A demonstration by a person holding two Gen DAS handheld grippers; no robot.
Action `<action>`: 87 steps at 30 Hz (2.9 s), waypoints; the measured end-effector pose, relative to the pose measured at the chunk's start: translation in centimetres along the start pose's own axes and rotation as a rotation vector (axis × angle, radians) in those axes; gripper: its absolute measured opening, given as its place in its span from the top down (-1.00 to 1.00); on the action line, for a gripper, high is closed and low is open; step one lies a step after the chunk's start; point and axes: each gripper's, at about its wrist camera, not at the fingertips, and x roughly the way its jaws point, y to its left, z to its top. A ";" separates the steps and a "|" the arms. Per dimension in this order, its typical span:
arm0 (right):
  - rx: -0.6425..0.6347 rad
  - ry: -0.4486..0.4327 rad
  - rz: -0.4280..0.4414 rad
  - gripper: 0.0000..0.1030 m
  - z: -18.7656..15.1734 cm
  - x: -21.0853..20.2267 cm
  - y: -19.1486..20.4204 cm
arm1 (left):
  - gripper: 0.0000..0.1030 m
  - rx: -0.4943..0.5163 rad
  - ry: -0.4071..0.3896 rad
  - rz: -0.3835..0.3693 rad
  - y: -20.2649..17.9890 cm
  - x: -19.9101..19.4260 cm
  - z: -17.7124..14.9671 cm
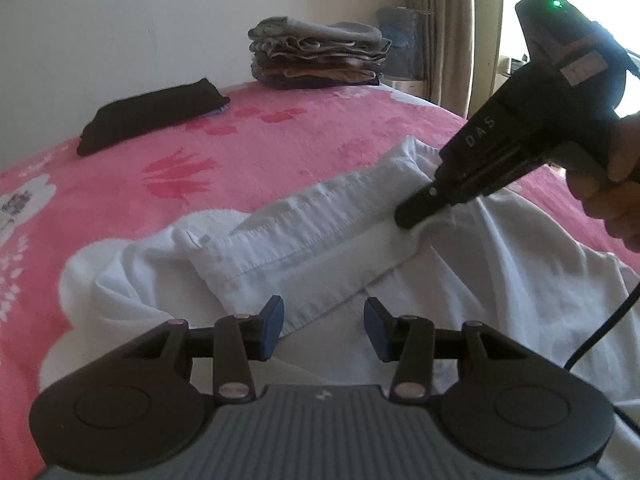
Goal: Fold clothes
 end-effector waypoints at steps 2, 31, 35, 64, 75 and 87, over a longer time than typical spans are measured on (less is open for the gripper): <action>-0.021 0.000 -0.010 0.93 0.6 0.3 -0.3 | 0.09 -0.016 0.002 -0.008 -0.1 0.3 0.1; -0.312 -0.183 -0.136 0.66 -0.1 2.2 0.6 | -0.03 -0.286 0.028 0.086 5.2 1.7 1.1; -0.246 -0.215 -0.127 0.63 0.3 0.4 1.3 | -0.07 -0.301 0.031 0.104 5.6 0.7 1.5; -0.026 -0.192 -0.047 0.00 -20.7 -19.7 0.9 | -0.49 -0.356 0.258 -0.002 6.8 -24.5 -9.7; 0.297 -0.163 -0.090 -0.26 -27.0 -22.3 -7.9 | -0.49 -0.437 0.414 -0.144 5.1 -24.0 -18.6; 0.429 -0.159 0.051 -0.33 -28.0 -21.6 -11.6 | -0.53 -0.614 0.402 -0.310 7.2 -23.5 -19.9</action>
